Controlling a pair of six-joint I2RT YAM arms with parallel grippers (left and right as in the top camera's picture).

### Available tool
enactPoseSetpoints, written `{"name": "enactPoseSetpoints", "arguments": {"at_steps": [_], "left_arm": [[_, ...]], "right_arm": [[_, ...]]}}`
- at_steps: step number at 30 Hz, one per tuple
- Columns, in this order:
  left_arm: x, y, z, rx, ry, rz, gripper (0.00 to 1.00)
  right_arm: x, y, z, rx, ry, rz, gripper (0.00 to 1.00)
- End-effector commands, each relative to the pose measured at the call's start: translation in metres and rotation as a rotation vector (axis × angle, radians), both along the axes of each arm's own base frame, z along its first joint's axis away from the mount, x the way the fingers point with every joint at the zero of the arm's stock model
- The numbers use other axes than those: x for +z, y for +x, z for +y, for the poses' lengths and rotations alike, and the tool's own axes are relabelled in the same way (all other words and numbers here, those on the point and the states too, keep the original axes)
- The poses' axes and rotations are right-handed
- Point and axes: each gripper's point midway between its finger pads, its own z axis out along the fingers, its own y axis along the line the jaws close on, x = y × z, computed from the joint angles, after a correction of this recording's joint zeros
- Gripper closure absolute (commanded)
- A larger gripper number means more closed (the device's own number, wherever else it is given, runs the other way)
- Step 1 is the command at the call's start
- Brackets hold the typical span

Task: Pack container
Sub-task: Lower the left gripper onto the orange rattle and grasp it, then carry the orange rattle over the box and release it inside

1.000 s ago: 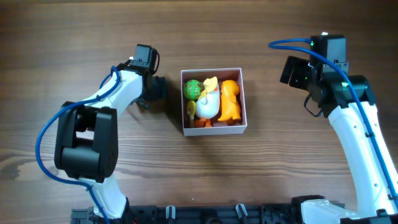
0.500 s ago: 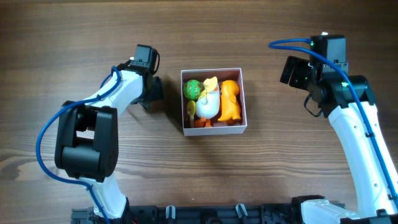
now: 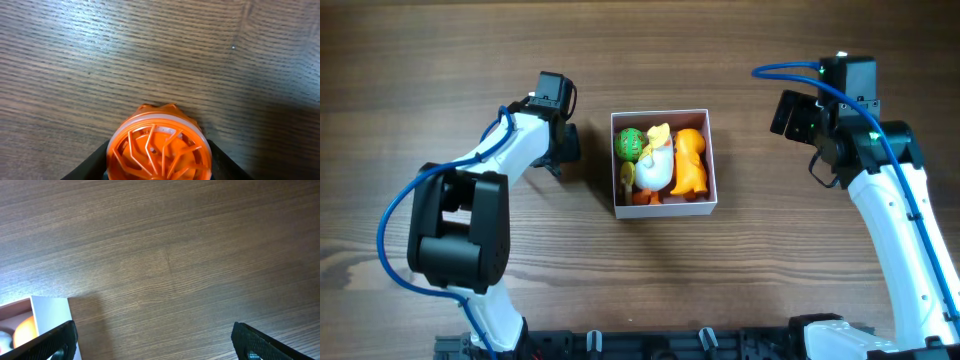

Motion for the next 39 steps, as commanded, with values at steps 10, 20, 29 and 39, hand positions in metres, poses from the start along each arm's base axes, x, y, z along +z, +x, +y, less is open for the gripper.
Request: {"name": "enactPoseSetpoints", "arguments": {"at_steps": [10,20,29,39], "left_arm": [[0.134,-0.016,-0.016,-0.04,-0.152,-0.227,0.63],[0.177,-0.082,-0.124,-0.312,-0.309,-0.231,0.6],[0.177,-0.112,-0.203,-0.514,-0.36,-0.259,0.59],[0.151,-0.102,-0.231,-0.542,-0.374,-0.245,0.55]], "right_arm": [[-0.001,0.001,-0.003,-0.025,0.0,-0.002,0.0],[-0.001,0.001,-0.003,-0.025,0.0,-0.002,0.0],[-0.001,0.001,-0.003,-0.025,0.0,-0.002,0.0],[-0.001,0.001,-0.003,-0.025,0.0,-0.003,0.0]]}}
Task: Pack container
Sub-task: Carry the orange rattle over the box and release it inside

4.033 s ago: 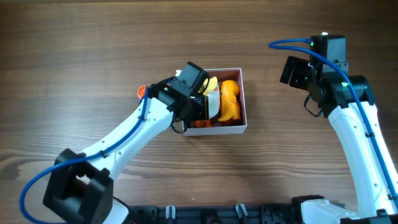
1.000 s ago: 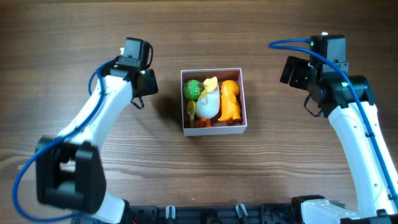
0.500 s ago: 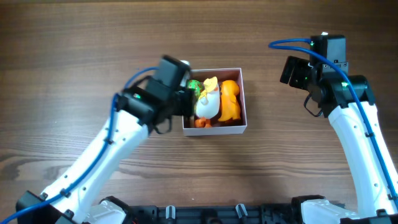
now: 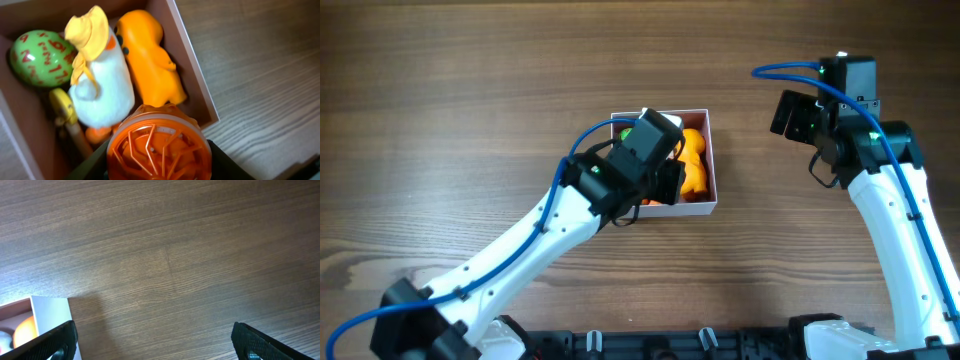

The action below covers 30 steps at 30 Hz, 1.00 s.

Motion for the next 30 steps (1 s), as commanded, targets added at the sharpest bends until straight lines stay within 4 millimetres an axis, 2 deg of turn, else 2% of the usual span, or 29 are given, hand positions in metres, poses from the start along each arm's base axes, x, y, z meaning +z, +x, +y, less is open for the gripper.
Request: {"name": "enactPoseSetpoints", "arguments": {"at_steps": [1,5,10,13,18,24,30], "left_arm": [[-0.004,0.008,-0.013,-0.002,-0.026,-0.003,0.55],[-0.016,0.015,-0.019,-0.003,-0.022,-0.001,0.54],[-0.042,0.012,-0.025,-0.016,0.021,0.045,0.53],[-0.05,0.01,-0.034,-0.034,0.023,0.046,0.52],[-0.05,0.007,-0.044,-0.056,0.013,0.034,0.52],[-0.055,0.004,-0.041,-0.055,0.027,0.047,0.52],[-0.058,0.0,-0.036,-0.056,0.049,0.069,0.46]], "right_arm": [[-0.001,0.001,-0.003,-0.026,0.0,-0.003,0.0],[-0.001,0.001,-0.003,-0.025,0.0,-0.002,0.0],[-0.001,0.001,-0.003,-0.025,0.0,-0.003,0.0],[-0.001,0.001,-0.003,-0.026,0.0,-0.002,0.0],[-0.001,0.001,-0.003,-0.025,0.0,-0.002,0.0],[-0.001,0.001,-0.003,-0.025,0.0,-0.002,0.0],[-0.001,0.001,-0.003,-0.025,0.0,-0.002,0.0]]}}
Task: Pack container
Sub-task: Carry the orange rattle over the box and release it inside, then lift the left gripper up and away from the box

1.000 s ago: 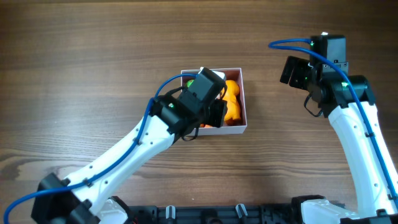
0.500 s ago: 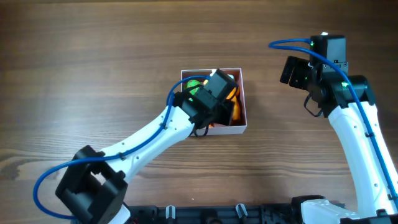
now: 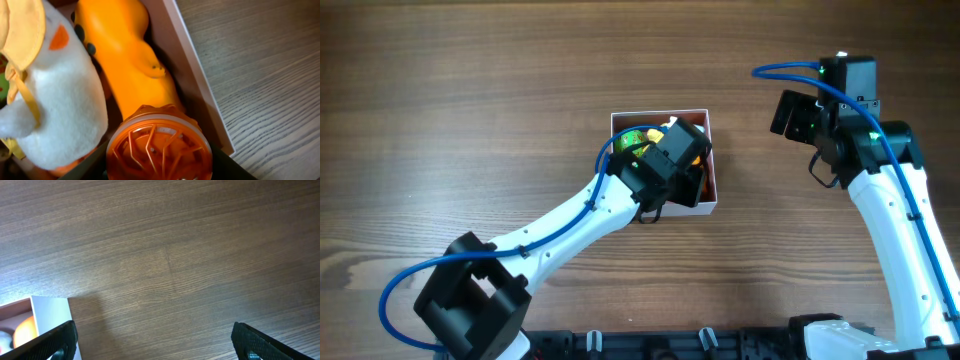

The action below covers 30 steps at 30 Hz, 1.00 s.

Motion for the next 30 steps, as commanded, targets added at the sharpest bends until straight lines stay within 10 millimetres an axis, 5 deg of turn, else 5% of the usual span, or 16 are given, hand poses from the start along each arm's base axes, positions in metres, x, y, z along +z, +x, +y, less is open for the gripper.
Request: {"name": "enactPoseSetpoints", "arguments": {"at_steps": [1,7,10,16,19,23,25,30], "left_arm": [[-0.003,-0.005,0.0,-0.002,0.011,0.028,0.44],[-0.004,0.002,0.008,0.022,0.049,-0.008,0.25],[-0.001,0.006,0.005,0.023,0.033,-0.027,0.23],[0.055,0.033,0.015,0.085,-0.041,-0.116,0.28],[0.082,0.063,0.066,0.242,0.011,-0.209,0.26],[0.086,0.09,0.158,0.49,0.1,-0.198,0.16],[0.083,0.096,0.187,0.557,0.118,-0.173,0.0],[0.079,0.104,0.243,0.694,0.148,-0.142,0.0]], "right_arm": [[-0.001,0.001,-0.003,-0.025,0.0,-0.003,0.0],[-0.001,0.001,-0.003,-0.025,0.0,-0.003,0.0],[-0.001,0.001,-0.003,-0.025,0.0,-0.003,0.0],[-0.001,0.001,-0.003,-0.025,0.0,-0.003,0.0],[-0.001,0.001,-0.003,-0.025,0.0,-0.003,0.0],[-0.001,0.001,-0.003,-0.025,0.0,-0.003,0.0],[-0.001,0.001,-0.003,-0.025,0.0,-0.003,0.0],[-0.001,0.001,-0.003,-0.025,0.0,-0.003,0.0]]}}
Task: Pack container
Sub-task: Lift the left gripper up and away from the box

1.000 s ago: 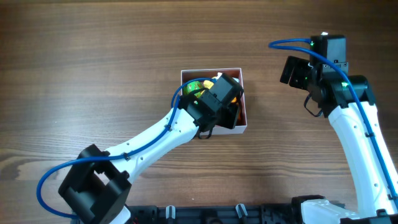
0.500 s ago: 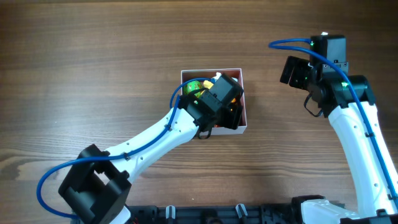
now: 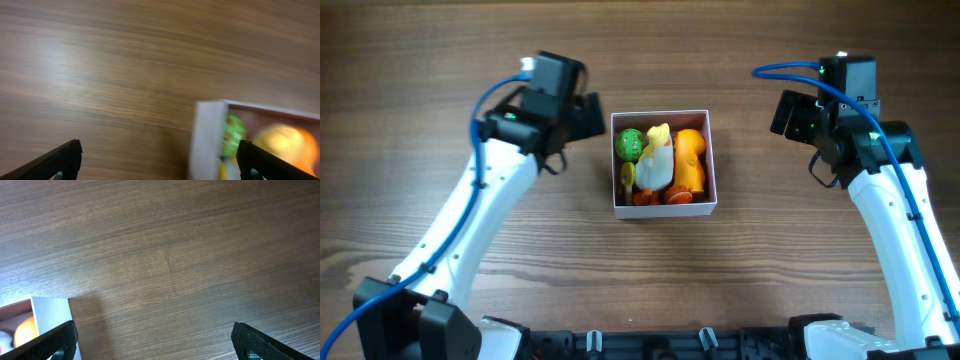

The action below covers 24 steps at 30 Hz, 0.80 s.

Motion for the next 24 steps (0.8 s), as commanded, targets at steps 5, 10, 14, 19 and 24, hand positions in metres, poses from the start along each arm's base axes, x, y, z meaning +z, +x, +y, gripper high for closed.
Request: {"name": "enactPoseSetpoints", "arguments": {"at_steps": [5,10,14,19,24], "left_arm": [[0.009,0.009,0.038,0.103,0.008,-0.024,0.0],[0.009,0.009,0.038,0.103,0.009,-0.024,0.0],[0.01,0.009,0.038,0.103,0.008,-0.024,0.0],[0.009,0.009,0.038,0.103,0.008,-0.024,0.0],[0.01,0.009,0.038,0.103,0.008,-0.024,0.0]], "right_arm": [[-0.001,0.001,-0.003,-0.026,0.0,-0.003,0.0],[-0.001,0.001,-0.003,-0.025,0.0,-0.003,0.0],[-0.001,0.001,-0.003,-0.025,0.0,-0.003,0.0],[-0.001,0.001,-0.003,-0.026,0.001,-0.003,0.0],[0.008,-0.001,-0.003,-0.025,0.003,-0.029,0.0]]}}
